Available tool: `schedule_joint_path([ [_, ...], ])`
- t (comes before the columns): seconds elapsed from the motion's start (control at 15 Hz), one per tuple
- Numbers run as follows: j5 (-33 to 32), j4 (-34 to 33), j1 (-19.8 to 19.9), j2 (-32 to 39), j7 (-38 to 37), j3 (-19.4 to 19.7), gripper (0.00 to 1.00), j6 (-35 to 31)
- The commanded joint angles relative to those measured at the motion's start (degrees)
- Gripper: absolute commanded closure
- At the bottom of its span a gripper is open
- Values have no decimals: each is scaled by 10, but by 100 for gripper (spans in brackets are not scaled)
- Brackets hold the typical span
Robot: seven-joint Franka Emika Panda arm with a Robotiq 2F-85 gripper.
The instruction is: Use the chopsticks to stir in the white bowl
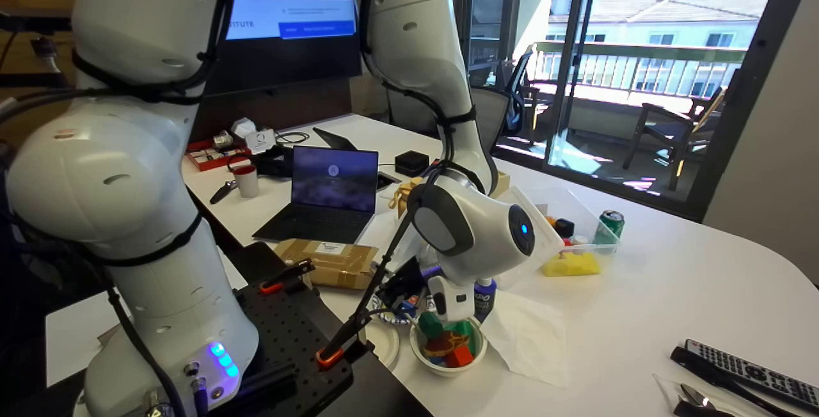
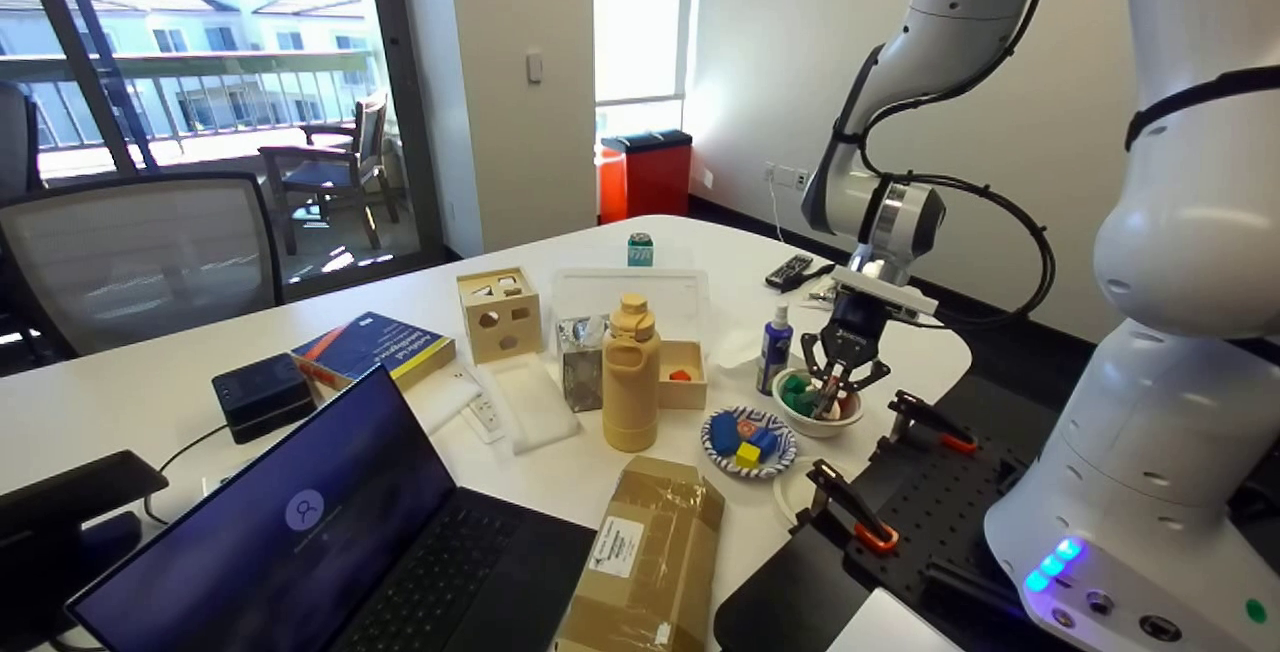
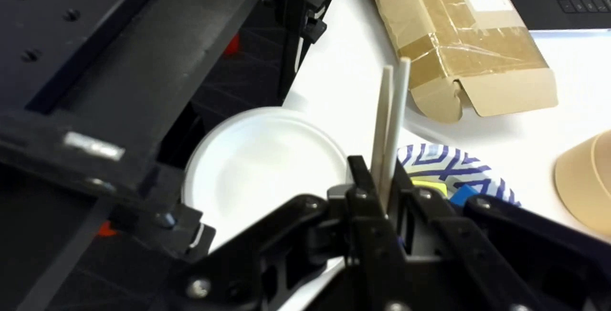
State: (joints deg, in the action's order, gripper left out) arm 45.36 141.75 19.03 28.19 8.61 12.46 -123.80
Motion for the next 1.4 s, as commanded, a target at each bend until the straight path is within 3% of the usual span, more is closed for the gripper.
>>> schedule_joint_path([
  [0.0, 15, 5, 12, -7, 26, -11, 97, 31],
  [0.33, 5, 7, 17, 6, 14, 4, 97, 68],
  [0.67, 8, 30, 7, 1, -4, 26, 97, 21],
  [1.0, 18, 46, 5, -14, 41, 11, 97, -46],
  [1.33, 20, 39, 22, -11, 109, -11, 97, -24],
])
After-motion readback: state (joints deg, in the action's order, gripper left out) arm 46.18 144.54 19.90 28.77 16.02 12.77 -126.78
